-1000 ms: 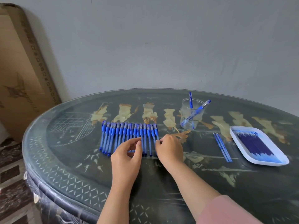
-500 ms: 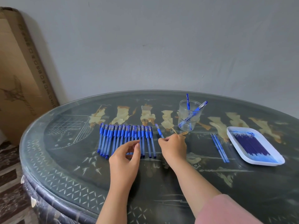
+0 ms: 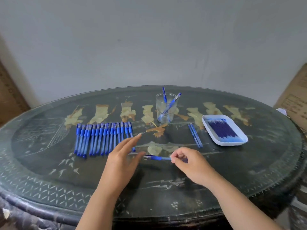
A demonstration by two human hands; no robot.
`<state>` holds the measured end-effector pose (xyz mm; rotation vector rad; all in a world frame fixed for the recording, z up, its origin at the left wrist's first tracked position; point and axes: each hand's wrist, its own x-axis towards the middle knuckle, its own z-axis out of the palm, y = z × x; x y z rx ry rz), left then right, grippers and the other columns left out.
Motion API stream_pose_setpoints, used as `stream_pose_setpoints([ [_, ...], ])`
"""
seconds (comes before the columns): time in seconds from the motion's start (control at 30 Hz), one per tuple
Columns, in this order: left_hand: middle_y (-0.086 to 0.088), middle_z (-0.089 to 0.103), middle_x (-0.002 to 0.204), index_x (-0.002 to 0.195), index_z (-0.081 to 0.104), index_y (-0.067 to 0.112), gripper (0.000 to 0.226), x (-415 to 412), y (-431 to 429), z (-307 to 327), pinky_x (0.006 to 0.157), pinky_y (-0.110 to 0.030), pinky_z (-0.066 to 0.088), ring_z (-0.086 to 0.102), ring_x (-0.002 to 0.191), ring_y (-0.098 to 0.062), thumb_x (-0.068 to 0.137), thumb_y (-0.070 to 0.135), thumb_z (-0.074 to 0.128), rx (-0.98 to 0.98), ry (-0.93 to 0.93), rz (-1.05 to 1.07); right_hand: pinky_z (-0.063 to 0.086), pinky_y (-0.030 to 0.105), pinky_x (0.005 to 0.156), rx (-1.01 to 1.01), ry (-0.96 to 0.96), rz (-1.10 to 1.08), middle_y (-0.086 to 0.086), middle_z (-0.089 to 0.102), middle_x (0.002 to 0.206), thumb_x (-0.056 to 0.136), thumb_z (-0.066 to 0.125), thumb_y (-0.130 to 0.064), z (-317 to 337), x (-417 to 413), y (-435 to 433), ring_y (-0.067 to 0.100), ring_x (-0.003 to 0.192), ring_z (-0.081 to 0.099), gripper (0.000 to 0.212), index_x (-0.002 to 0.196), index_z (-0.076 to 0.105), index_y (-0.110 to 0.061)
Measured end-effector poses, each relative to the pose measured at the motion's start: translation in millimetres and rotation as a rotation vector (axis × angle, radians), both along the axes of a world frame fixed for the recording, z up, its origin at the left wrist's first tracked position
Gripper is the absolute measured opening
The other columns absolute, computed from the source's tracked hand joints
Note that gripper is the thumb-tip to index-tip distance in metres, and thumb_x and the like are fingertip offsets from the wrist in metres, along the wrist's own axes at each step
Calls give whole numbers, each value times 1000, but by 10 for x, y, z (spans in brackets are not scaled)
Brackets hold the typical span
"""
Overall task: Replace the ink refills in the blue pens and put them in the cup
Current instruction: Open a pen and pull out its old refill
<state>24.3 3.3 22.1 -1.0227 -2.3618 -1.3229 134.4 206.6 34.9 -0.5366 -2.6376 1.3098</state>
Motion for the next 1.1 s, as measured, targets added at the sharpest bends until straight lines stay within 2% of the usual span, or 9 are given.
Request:
stream_pose_setpoints([
  [0.07, 27, 59, 113, 121, 68, 28, 42, 67, 21, -16, 88, -6, 45, 60, 96, 7, 81, 19, 76, -40, -9, -59, 41, 2, 74, 27, -18, 55, -14, 67, 92, 94, 60, -20, 7, 84, 22, -10, 88, 58, 9, 94, 68, -25],
  [0.13, 19, 67, 103, 108, 76, 22, 27, 108, 29, -57, 85, -5, 44, 62, 93, 8, 81, 17, 77, -68, -38, -95, 40, 1, 73, 24, 8, 59, -15, 66, 94, 95, 60, -18, -9, 138, 32, -11, 89, 57, 11, 96, 68, -26],
  [0.3, 16, 71, 98, 104, 77, 20, 24, 195, 40, -130, 85, -1, 39, 61, 98, 7, 81, 14, 78, -76, -95, -99, 40, 6, 78, 16, 84, 83, -12, 64, 93, 95, 58, -15, -103, 181, 29, -4, 92, 56, 18, 99, 69, -28],
  [0.37, 13, 72, 98, 102, 77, 20, 21, 208, 52, -133, 85, -2, 40, 63, 97, 3, 82, 15, 77, -84, -92, -90, 39, 15, 80, 188, 171, 86, -15, 60, 85, 91, 62, -31, -185, 154, -15, 1, 89, 52, 13, 101, 70, -32],
  [0.47, 12, 72, 97, 102, 77, 18, 18, 213, 67, -130, 85, -6, 44, 64, 91, 1, 84, 18, 75, -100, -59, -93, 38, 34, 80, 470, 199, 105, -17, 59, 83, 87, 47, -59, -286, 93, -123, 8, 86, 52, 34, 108, 68, -42],
  [0.6, 15, 70, 96, 104, 76, 20, 17, 220, 68, -120, 84, -11, 47, 63, 90, 1, 87, 22, 71, -120, -53, -113, 40, 41, 72, 560, 229, 88, -14, 56, 82, 93, 37, -56, -318, 28, -152, 13, 82, 54, 36, 112, 66, -46],
  [0.73, 18, 68, 94, 106, 75, 22, 21, 206, 70, -125, 82, -11, 46, 61, 90, 3, 85, 26, 73, -125, -80, -141, 36, 40, 73, 543, 232, 95, -14, 51, 85, 92, 33, -55, -347, -20, -170, 13, 85, 52, 37, 112, 63, -47],
  [0.87, 17, 65, 87, 98, 75, 20, 15, 175, 82, -141, 75, -10, 45, 60, 82, 1, 87, 28, 71, -142, -75, -131, 36, 40, 72, 570, 281, 66, -13, 50, 80, 91, 33, -64, -386, -81, -188, 13, 81, 53, 41, 102, 66, -44],
  [1.1, 12, 57, 68, 77, 67, 17, 25, 135, 86, -159, 65, -10, 36, 53, 74, -7, 98, 27, 56, -145, -139, -137, 33, 40, 70, 627, 387, 47, -13, 50, 80, 92, 44, -50, -437, -188, -204, 14, 80, 52, 22, 96, 64, -42],
])
